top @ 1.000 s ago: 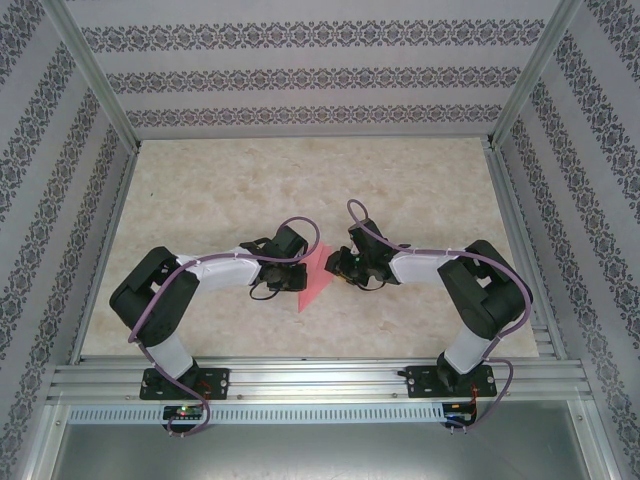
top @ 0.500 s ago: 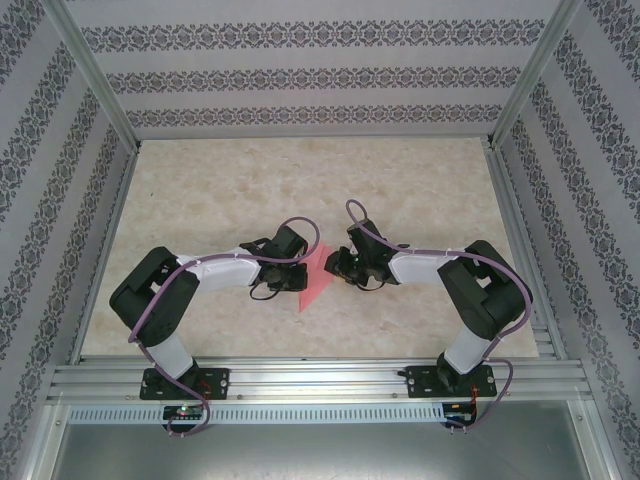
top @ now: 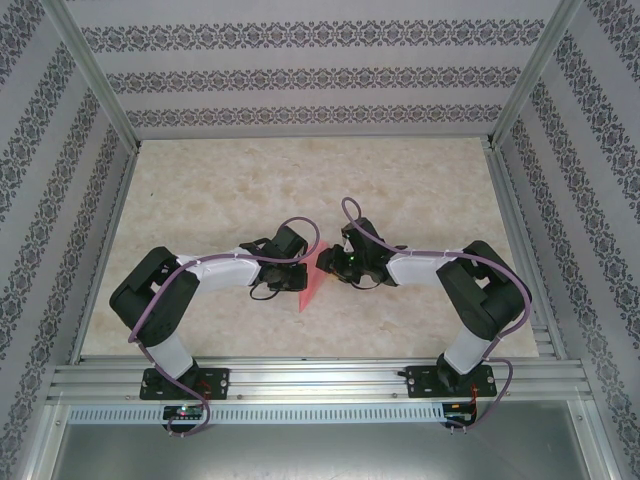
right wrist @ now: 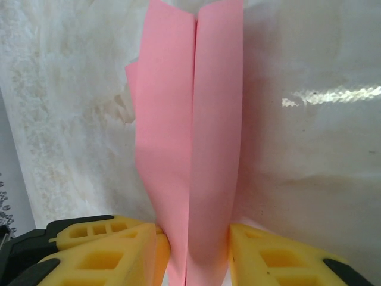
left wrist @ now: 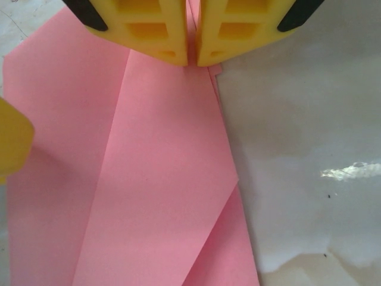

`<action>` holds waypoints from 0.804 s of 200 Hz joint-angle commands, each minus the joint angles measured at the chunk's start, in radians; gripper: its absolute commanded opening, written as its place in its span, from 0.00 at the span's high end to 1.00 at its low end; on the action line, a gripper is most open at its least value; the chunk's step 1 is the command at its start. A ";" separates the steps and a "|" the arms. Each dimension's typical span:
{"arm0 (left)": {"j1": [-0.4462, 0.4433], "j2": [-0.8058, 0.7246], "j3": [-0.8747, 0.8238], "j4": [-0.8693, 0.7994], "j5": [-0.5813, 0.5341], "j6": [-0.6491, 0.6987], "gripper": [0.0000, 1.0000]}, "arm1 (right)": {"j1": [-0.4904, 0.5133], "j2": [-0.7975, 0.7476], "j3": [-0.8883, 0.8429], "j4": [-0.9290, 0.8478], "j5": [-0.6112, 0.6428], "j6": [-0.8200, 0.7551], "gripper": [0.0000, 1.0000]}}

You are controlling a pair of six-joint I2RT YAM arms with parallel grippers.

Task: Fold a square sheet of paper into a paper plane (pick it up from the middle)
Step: Turn over the paper at the center of the table.

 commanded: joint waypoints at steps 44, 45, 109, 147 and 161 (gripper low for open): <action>-0.010 0.017 -0.033 0.016 0.001 -0.019 0.87 | 0.018 0.027 0.003 0.114 -0.026 0.039 0.59; -0.010 0.017 -0.033 0.016 0.000 -0.019 0.87 | 0.019 0.027 0.003 0.114 -0.025 0.039 0.59; -0.010 -0.007 -0.070 0.056 -0.005 -0.057 0.87 | 0.026 0.084 0.031 0.148 -0.032 0.032 0.65; -0.009 -0.018 -0.086 0.090 0.004 -0.083 0.87 | 0.031 0.111 0.041 0.189 -0.050 0.024 0.70; -0.007 -0.024 -0.095 0.105 0.006 -0.092 0.87 | 0.033 0.114 0.040 0.217 -0.060 0.024 0.71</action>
